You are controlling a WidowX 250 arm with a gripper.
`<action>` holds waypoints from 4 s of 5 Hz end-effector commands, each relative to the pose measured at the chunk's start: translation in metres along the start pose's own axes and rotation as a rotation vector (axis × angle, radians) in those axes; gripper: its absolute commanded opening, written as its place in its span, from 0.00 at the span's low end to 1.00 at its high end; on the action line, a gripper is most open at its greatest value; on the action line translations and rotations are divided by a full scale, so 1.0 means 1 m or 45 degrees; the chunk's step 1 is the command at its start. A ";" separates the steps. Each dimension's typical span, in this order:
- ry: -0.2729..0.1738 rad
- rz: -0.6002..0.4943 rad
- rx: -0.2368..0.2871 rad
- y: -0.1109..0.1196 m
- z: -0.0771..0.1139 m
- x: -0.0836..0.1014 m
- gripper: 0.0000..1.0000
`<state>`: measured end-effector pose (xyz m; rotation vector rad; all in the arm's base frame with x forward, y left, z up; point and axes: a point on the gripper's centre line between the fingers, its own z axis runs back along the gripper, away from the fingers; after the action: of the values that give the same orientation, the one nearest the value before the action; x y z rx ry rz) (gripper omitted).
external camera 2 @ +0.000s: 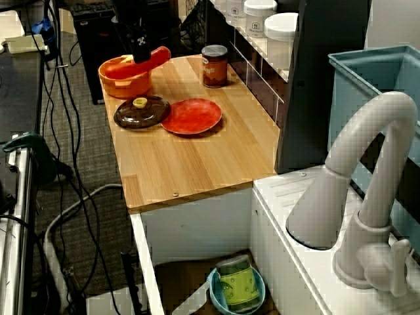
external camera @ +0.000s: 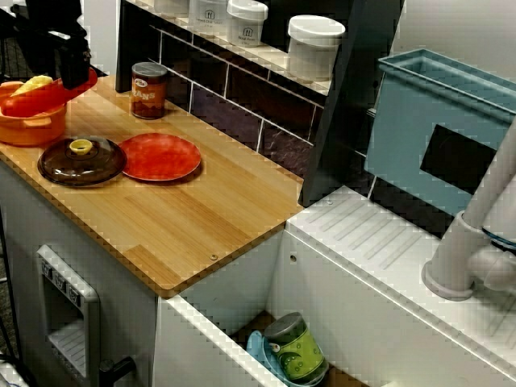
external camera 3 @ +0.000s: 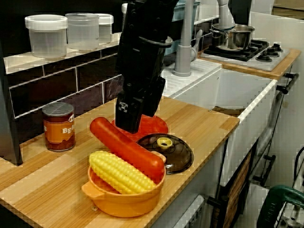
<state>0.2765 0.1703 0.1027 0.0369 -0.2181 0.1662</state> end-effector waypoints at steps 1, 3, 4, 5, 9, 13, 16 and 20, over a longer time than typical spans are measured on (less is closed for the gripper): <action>-0.055 -0.116 0.048 -0.018 0.012 0.004 1.00; -0.012 -0.160 0.044 -0.027 0.010 -0.007 1.00; -0.005 -0.164 0.049 -0.027 0.006 -0.011 1.00; 0.015 -0.162 0.057 -0.028 0.000 -0.013 1.00; 0.016 -0.140 0.097 -0.033 -0.017 -0.022 1.00; 0.038 -0.080 0.090 -0.039 -0.030 -0.019 1.00; 0.044 -0.036 0.097 -0.048 -0.041 -0.019 1.00; 0.014 -0.016 0.088 -0.046 -0.041 -0.011 0.00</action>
<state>0.2715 0.1193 0.0443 0.0852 -0.1522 0.1643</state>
